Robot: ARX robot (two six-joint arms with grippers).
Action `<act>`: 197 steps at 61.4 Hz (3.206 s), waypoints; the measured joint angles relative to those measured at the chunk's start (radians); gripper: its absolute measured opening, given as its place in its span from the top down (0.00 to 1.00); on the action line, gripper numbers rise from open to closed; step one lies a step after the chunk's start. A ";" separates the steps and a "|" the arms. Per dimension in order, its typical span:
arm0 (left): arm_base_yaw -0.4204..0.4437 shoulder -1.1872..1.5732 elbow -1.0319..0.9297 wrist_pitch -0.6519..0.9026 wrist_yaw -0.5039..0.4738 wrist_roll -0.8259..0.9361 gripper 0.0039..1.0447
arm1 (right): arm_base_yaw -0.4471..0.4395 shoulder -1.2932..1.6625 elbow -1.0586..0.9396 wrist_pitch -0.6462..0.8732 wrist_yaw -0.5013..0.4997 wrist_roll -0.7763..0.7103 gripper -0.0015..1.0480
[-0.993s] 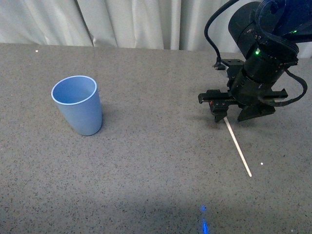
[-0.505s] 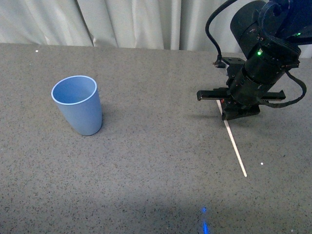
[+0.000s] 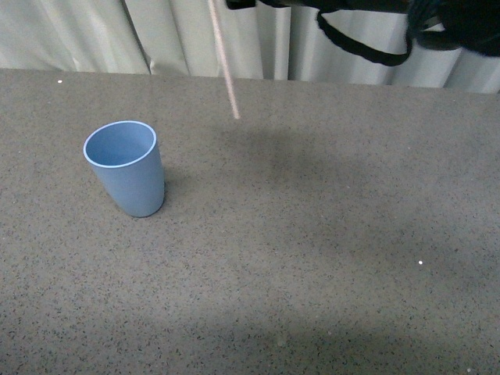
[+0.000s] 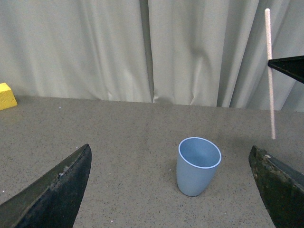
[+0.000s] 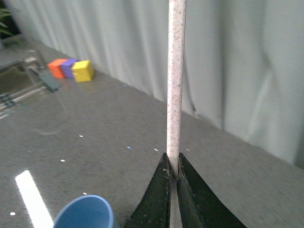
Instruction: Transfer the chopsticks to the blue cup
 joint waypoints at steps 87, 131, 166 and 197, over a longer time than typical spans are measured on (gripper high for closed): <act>0.000 0.000 0.000 0.000 0.000 0.000 0.06 | 0.157 0.337 0.181 0.091 -0.081 0.098 0.53; 0.000 0.000 0.000 0.000 0.000 0.000 0.06 | -0.307 -0.002 -0.362 0.162 0.542 0.185 0.18; 0.000 0.000 0.000 0.000 0.000 0.000 0.06 | -0.405 -0.462 -0.909 0.542 0.457 -0.071 0.99; 0.000 0.000 0.000 0.000 0.000 0.000 0.06 | -0.477 -0.985 -1.078 0.190 0.381 -0.071 0.99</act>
